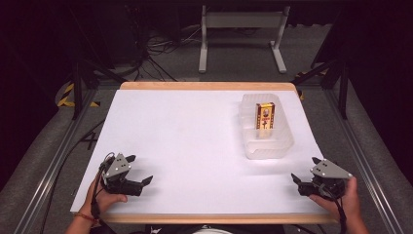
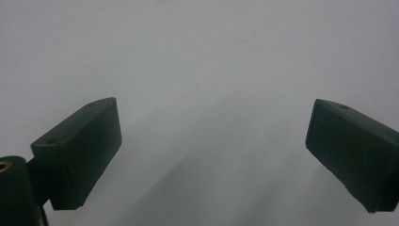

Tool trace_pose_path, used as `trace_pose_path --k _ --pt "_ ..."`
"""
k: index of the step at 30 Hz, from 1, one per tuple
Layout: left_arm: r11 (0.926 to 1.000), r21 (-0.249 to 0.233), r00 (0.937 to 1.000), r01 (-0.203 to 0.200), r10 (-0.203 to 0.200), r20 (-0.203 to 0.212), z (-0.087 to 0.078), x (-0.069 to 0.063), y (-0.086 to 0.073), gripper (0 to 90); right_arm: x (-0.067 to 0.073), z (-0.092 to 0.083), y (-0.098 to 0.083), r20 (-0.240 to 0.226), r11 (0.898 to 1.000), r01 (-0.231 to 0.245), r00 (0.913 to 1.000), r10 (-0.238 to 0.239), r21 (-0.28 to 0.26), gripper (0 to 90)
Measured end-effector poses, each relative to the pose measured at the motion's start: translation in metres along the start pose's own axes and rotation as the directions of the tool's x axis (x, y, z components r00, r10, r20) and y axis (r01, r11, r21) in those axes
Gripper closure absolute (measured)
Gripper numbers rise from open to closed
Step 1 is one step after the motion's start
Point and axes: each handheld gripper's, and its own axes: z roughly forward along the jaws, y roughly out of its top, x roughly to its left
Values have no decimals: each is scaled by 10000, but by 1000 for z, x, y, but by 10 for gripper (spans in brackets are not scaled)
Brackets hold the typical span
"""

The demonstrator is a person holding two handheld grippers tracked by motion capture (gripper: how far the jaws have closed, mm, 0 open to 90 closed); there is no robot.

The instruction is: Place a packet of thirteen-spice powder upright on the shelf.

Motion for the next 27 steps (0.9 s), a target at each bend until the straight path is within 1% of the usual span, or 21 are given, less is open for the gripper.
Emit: trace_pose_path --k 3,4,5,6,11,14,15,16,18,20,22,25,27 --pt "9999 -132 10000 -10 10 51 -2 -1 2 47 -4 -2 -8 -89 9992 -403 9991 403 -38 126" --pt "9997 -227 10000 30 -29 24 -3 -1 2 47 -5 -2 -10 -53 9989 -471 9989 470 -24 125" --pt "9996 -276 10000 82 -81 45 -3 -1 2 47 -6 -2 -14 -16 9979 -640 9979 640 -41 126" --pt "9995 -295 9999 122 -120 51 -3 0 2 47 -7 -3 -16 -64 9968 -802 9968 802 -67 126" --pt "9989 -461 9999 43 -37 125 -4 0 4 47 -10 -6 -26 -142 9889 -1470 9891 1467 -222 121" --pt "9985 -534 9998 98 -90 154 -5 0 5 47 -9 -6 -28 -119 9901 -1400 9901 1399 -136 119" --pt "9986 -527 9999 89 -82 148 -4 1 5 47 -8 -7 -29 -1 9901 -1383 9904 1384 -238 121" --pt "9987 -499 9998 121 -113 151 -4 0 5 46 -8 -8 -30 -148 9883 -1500 9886 1496 -294 118" --pt "9989 -461 9999 54 -47 158 -4 -1 5 46 -8 -9 -30 -97 9866 -1585 9874 1582 -377 119" --pt "9984 -558 9999 -48 54 105 -6 -2 5 46 -9 -9 -30 -43 9860 -1627 9867 1627 -375 119" --pt "9975 -691 9998 -113 123 143 -8 -2 7 46 -8 -8 -30 -7 9859 -1634 9865 1635 -366 119" --pt "9977 -668 9998 -82 94 182 -7 -1 6 46 -7 -8 -29 42 9856 -1664 9860 1666 -306 120" --pt "9979 -648 9998 -34 47 201 -6 -1 6 46 -3 -8 -28 50 9879 -1514 9884 1517 -323 120"
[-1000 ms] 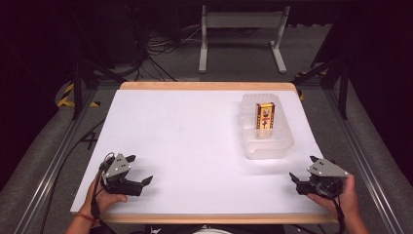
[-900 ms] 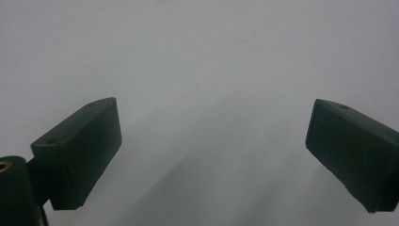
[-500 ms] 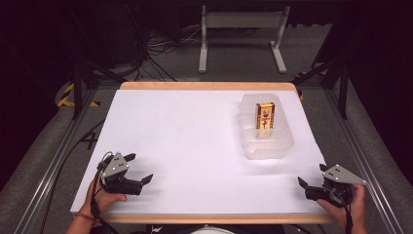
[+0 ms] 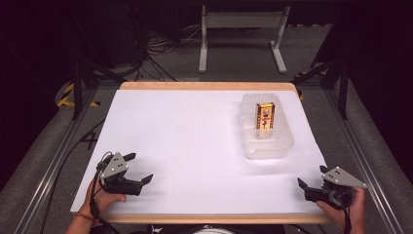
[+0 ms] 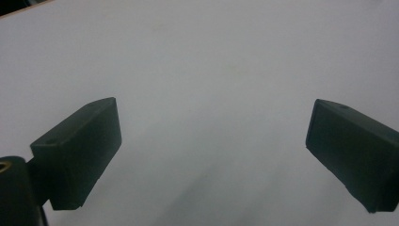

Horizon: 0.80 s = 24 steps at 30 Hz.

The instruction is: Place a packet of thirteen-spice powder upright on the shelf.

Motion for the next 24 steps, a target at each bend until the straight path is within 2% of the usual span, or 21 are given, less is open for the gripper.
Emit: trace_pose_path --k 15,24 --pt "9995 312 10000 50 -50 9 4 0 -2 46 6 3 2 48 9997 231 9997 -232 53 120" --pt "9994 334 10000 55 -56 39 6 1 -2 46 9 2 4 16 9995 323 9995 -323 2 119"
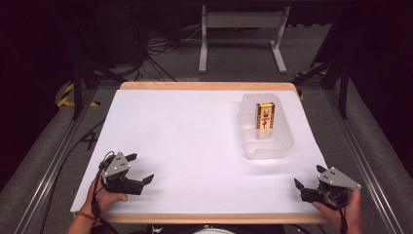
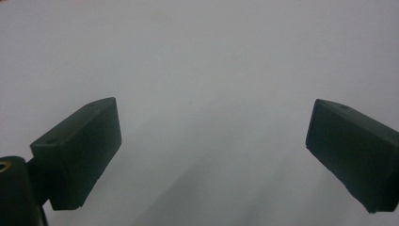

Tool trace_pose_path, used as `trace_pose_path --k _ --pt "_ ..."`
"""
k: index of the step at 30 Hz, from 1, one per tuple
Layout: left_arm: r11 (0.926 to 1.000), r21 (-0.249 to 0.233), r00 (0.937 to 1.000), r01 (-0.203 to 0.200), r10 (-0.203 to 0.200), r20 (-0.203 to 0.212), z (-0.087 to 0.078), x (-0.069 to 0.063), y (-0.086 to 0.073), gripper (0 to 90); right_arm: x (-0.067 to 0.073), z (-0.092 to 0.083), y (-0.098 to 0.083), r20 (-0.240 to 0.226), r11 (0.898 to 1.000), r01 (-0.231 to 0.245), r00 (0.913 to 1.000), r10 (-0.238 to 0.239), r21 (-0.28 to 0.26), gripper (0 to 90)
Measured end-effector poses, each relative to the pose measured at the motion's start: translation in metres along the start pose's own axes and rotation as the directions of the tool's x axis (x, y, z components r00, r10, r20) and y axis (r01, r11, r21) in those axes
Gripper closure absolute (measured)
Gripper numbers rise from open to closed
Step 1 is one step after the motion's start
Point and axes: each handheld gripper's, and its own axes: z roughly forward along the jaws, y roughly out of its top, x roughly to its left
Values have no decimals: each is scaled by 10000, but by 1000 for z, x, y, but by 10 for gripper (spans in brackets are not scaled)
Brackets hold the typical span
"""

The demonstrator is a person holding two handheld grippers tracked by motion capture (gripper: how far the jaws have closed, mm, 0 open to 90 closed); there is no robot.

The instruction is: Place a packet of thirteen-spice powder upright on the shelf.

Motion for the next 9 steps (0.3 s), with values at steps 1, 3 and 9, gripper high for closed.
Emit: trace_pose_path --k 1,3,9 --pt "10000 21 10000 -32 32 23 0 0 0 46 0 0 0 -4 10000 9 10000 -9 3 118" --pt "10000 41 10000 -43 43 8 1 0 0 46 0 0 0 -11 10000 21 10000 -21 -18 118" --pt "10000 62 10000 0 0 -13 1 -1 1 46 -1 -3 0 -292 9996 -71 9996 63 -268 111"
